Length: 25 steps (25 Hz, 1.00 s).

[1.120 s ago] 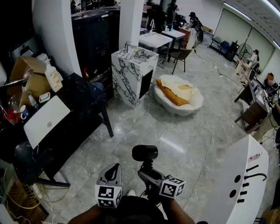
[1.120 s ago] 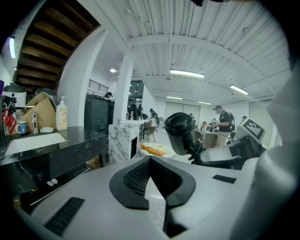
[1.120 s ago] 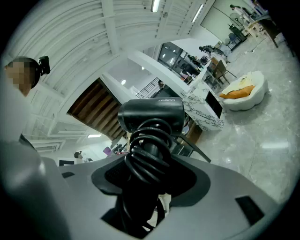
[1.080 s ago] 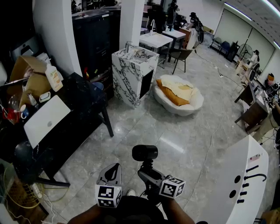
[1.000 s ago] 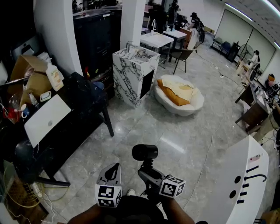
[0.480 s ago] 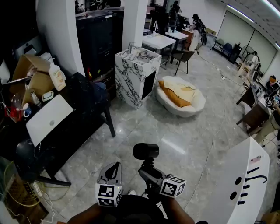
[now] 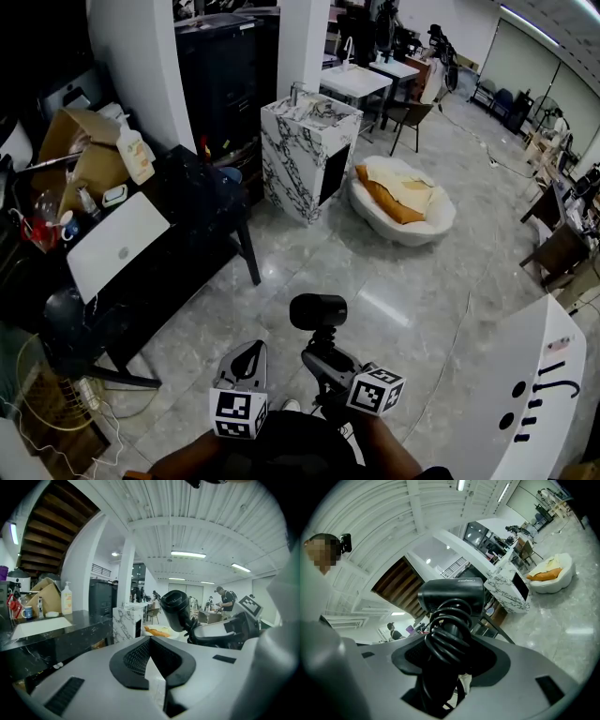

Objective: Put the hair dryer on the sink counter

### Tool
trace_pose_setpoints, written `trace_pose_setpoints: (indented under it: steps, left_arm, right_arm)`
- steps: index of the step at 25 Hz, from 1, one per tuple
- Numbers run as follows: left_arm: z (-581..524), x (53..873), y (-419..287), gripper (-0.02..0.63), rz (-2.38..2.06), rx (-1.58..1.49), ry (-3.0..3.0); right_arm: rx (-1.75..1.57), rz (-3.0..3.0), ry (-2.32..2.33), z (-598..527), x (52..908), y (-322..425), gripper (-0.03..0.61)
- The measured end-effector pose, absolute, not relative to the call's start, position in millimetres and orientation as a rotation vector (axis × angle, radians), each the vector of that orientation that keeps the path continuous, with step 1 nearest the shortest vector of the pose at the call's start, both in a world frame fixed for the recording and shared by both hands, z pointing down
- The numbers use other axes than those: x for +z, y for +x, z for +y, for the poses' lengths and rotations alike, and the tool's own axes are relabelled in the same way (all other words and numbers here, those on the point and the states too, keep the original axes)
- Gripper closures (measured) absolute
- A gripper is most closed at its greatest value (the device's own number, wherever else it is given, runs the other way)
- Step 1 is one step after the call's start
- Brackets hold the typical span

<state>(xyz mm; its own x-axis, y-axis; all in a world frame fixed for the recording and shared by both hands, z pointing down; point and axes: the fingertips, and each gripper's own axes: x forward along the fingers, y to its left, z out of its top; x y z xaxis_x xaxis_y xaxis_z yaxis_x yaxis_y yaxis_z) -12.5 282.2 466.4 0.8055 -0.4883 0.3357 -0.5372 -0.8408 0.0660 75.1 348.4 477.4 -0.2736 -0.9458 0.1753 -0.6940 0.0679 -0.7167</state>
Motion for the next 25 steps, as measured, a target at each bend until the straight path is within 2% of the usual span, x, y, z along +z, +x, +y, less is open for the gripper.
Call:
trace_pose_setpoints:
  steps: [10, 18, 25]
  left_arm:
    - [218, 474, 1, 0.604, -0.763, 0.498, 2.83]
    - [117, 483, 11, 0.605, -0.775, 0.506, 2.787]
    - [27, 495, -6, 0.606, -0.81, 0.503, 2.728]
  right_arm:
    - [-1.054, 2.019, -1.668, 284, 484, 81, 0.321]
    - [-1.091, 2.045, -1.666, 178, 488, 92, 0.321]
    - [-1.117, 2.089, -1.664, 81, 488, 82, 0.32]
